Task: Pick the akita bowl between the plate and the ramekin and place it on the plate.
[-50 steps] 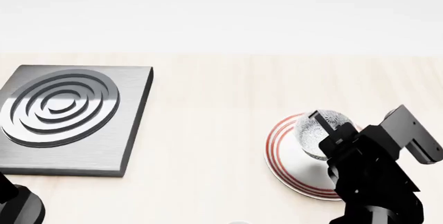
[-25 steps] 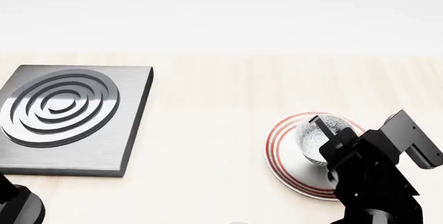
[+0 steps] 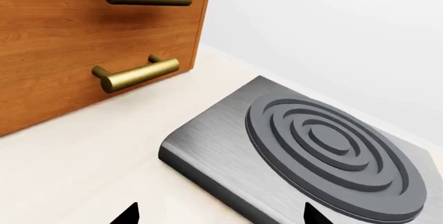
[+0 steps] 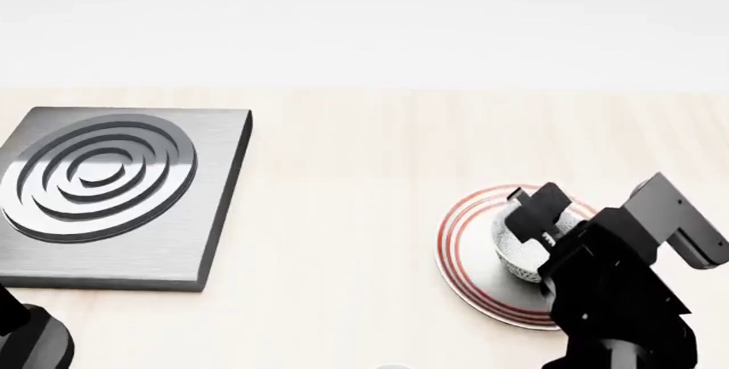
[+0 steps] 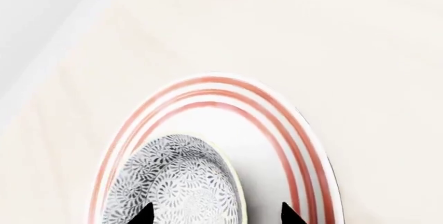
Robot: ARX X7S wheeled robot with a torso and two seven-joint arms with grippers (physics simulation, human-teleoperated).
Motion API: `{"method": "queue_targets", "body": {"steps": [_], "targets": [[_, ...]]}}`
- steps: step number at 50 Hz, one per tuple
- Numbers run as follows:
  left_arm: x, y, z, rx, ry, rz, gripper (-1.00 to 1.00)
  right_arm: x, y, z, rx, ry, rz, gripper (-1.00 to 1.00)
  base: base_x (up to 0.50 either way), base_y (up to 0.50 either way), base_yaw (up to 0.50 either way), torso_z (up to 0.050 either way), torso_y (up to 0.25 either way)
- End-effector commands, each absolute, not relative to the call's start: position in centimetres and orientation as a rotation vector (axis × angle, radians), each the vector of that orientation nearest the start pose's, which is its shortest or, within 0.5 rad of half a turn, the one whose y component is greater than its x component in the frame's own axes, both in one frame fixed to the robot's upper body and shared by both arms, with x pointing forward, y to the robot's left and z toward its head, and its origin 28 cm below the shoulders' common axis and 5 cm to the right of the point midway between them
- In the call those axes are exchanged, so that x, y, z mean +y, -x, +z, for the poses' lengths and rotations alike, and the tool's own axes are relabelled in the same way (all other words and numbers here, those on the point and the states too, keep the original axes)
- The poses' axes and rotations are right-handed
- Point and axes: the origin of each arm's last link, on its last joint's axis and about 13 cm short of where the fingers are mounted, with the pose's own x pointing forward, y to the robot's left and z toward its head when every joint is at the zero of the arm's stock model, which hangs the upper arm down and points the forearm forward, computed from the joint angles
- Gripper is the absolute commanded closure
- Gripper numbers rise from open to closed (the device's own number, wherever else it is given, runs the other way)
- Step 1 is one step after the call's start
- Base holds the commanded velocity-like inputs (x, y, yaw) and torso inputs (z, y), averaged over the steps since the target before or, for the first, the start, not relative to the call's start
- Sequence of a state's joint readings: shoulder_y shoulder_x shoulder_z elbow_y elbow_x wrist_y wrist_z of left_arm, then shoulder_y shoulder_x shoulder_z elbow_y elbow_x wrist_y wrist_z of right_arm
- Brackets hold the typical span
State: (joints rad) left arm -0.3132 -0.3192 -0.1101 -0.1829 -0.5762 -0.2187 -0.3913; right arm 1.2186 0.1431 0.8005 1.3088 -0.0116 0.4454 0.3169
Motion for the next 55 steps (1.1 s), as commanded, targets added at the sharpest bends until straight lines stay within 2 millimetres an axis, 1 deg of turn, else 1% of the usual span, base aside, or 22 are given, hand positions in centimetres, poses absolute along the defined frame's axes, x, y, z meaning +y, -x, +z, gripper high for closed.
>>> {"method": "queue_targets", "body": {"steps": [1, 10, 11, 16, 23, 29, 37, 41, 44, 46, 48, 51, 55], "targets": [[30.5, -27.5, 5.9, 0.084, 0.296, 0.491, -1.0, -15.2, -40.4, 13.0, 0.569, -0.65, -0.509, -1.0, 0.0, 0.0, 0.0, 0.0, 0.0], [30.5, -27.6, 5.8, 0.084, 0.295, 0.491, -1.0, -15.5, -40.6, 13.8, 0.562, -0.566, -0.541, -1.0, 0.0, 0.0, 0.0, 0.0, 0.0], [30.5, -27.6, 5.8, 0.085, 0.295, 0.492, -1.0, -15.5, -40.6, 13.9, 0.565, -0.527, -0.55, -1.0, 0.0, 0.0, 0.0, 0.0, 0.0], [30.5, -27.5, 5.8, 0.085, 0.296, 0.492, -1.0, -15.6, -40.7, 14.2, 0.56, -0.516, -0.556, -1.0, 0.0, 0.0, 0.0, 0.0, 0.0], [30.5, -27.5, 5.8, 0.085, 0.296, 0.492, -1.0, -15.6, -40.8, 14.5, 0.551, -0.435, -0.571, -1.0, 0.0, 0.0, 0.0, 0.0, 0.0], [30.5, -27.6, 5.9, 0.085, 0.296, 0.491, -1.0, -15.7, -41.0, 15.0, 0.526, -0.414, -0.569, -1.0, 0.0, 0.0, 0.0, 0.0, 0.0], [30.5, -27.6, 5.9, 0.084, 0.295, 0.491, -1.0, -15.9, -41.3, 16.0, 0.483, -0.273, -0.588, -1.0, 0.0, 0.0, 0.0, 0.0, 0.0], [30.5, -27.6, 5.8, 0.084, 0.295, 0.491, -1.0, -15.9, -41.5, 16.4, 0.461, -0.261, -0.582, -1.0, 0.0, 0.0, 0.0, 0.0, 0.0], [30.5, -27.6, 5.8, 0.085, 0.295, 0.491, -1.0, -15.8, -41.6, 16.8, 0.434, -0.164, -0.582, -1.0, 0.0, 0.0, 0.0, 0.0, 0.0], [30.5, -27.6, 5.7, 0.085, 0.295, 0.491, -1.0, -15.8, -41.6, 17.0, 0.428, -0.174, -0.58, -1.0, 0.0, 0.0, 0.0, 0.0, 0.0], [30.5, -27.6, 5.8, 0.084, 0.295, 0.492, -1.0, -15.7, -41.7, 17.3, 0.405, -0.121, -0.579, -1.0, 0.0, 0.0, 0.0, 0.0, 0.0], [30.5, -27.6, 5.8, 0.084, 0.295, 0.492, -1.0, -15.4, -41.6, 17.7, 0.396, -0.113, -0.566, -1.0, 0.0, 0.0, 0.0, 0.0, 0.0], [30.5, -27.5, 5.8, 0.084, 0.295, 0.492, -1.0, -15.2, -41.1, 18.0, 0.372, -0.039, -0.564, -1.0, 0.0, 0.0, 0.0, 0.0, 0.0]]}}
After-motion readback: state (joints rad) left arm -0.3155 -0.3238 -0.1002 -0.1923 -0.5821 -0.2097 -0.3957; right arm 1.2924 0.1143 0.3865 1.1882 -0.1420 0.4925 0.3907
